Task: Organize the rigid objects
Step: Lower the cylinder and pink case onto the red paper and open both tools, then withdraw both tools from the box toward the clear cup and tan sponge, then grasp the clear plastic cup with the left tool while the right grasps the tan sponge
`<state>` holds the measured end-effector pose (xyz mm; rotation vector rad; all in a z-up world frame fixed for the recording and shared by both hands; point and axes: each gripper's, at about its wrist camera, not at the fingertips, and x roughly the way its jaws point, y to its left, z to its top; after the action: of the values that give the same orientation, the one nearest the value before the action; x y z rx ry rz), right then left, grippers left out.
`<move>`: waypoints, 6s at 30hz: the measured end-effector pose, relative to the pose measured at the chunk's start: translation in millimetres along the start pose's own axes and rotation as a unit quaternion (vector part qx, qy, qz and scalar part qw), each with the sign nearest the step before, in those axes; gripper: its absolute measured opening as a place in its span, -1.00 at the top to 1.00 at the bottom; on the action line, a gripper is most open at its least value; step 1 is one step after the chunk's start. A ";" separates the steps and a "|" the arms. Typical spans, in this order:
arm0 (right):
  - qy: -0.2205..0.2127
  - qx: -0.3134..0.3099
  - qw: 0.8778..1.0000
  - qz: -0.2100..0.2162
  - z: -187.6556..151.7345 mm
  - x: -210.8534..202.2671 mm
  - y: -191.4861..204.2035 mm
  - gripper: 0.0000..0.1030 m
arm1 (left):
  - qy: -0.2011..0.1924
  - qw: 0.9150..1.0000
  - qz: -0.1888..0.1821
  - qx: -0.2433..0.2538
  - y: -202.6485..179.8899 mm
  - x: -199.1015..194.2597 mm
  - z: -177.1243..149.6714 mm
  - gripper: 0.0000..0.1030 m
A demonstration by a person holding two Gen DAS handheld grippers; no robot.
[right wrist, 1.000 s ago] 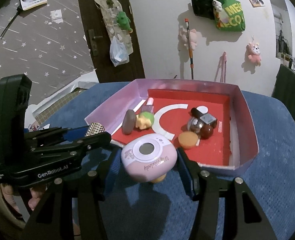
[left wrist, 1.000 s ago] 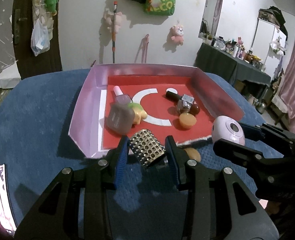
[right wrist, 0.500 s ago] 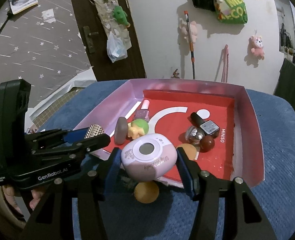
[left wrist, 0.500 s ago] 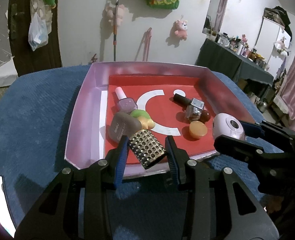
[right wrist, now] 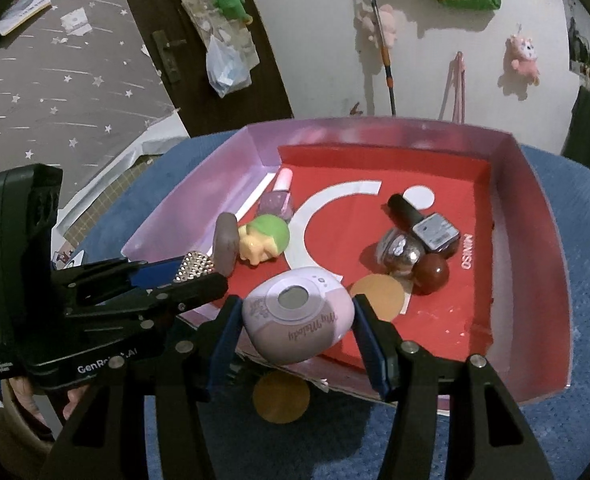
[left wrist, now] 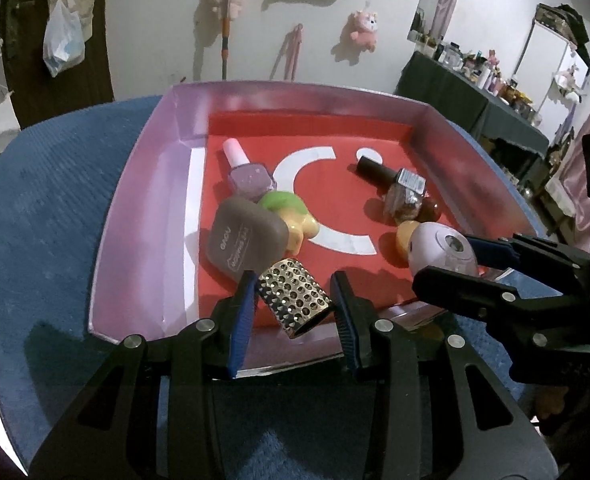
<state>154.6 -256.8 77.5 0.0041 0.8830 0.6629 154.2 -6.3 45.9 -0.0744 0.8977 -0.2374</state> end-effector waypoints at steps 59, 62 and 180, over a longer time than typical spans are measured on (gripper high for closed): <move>0.013 0.037 0.994 -0.102 3.8 34.6 -39.1 -0.13 | 0.021 0.998 0.053 -0.006 10.9 47.4 19.9 0.31; 0.013 0.037 0.994 -0.101 3.8 34.4 -39.4 -0.14 | 0.020 0.998 0.054 -0.005 10.8 47.4 19.7 0.31; -0.077 0.036 0.994 -0.065 -83.1 -53.4 -4.8 -0.83 | -0.030 0.998 0.057 0.020 -32.9 -22.4 -63.8 -1.00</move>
<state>73.7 -311.1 60.4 0.0604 0.7514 0.5024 85.2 -30.8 28.7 0.0067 0.8346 -0.1465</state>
